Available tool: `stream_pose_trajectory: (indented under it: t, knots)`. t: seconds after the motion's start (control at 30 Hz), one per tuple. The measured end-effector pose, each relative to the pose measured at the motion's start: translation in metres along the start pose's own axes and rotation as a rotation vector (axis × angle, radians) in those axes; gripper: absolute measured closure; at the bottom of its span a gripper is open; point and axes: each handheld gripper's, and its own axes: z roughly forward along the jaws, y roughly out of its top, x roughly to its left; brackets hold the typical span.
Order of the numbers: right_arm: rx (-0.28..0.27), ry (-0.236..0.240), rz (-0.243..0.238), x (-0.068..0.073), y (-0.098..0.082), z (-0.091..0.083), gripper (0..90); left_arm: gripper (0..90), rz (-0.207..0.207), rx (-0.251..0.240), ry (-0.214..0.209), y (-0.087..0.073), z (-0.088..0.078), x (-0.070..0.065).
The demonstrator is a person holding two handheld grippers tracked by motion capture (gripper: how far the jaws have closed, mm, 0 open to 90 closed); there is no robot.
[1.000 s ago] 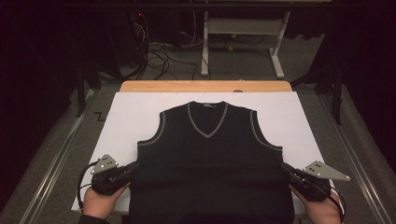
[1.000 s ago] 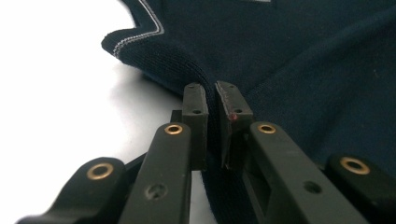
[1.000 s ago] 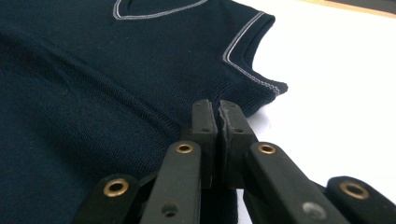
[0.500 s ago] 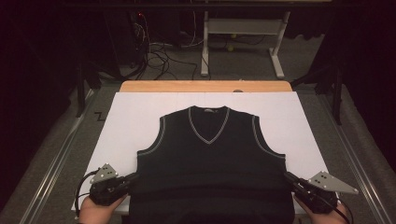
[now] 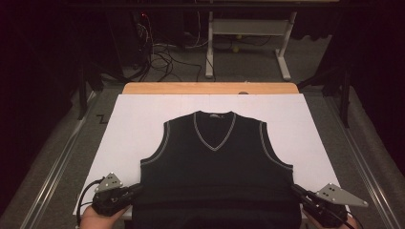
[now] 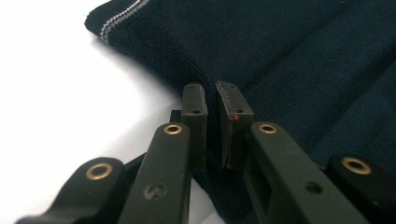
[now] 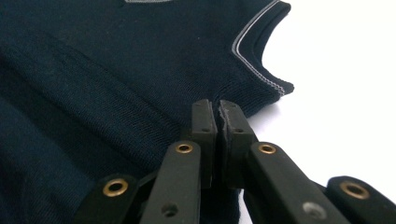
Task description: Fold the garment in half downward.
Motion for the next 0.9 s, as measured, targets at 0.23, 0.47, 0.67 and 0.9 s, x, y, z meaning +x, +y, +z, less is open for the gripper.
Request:
stream_pose_trajectory:
  t: [0.23,0.47,0.67,0.9]
  knots:
    - [0.010,0.011,0.003,-0.001,-0.002,0.003,81.1,70.0,-0.025,-0.007,-0.006,-0.001,0.001,0.004]
    - [-0.032,0.016,0.067,-0.009,0.001,0.005,54.6,46.3,-0.061,-0.093,0.046,0.009,-0.004,0.010]
    - [-0.089,-0.006,0.106,-0.022,0.024,0.018,36.3,35.6,-0.100,-0.197,0.023,0.038,-0.007,0.022]
    - [-0.057,-0.029,0.088,-0.038,0.051,0.051,23.8,28.4,-0.059,-0.215,0.061,0.081,0.013,0.031]
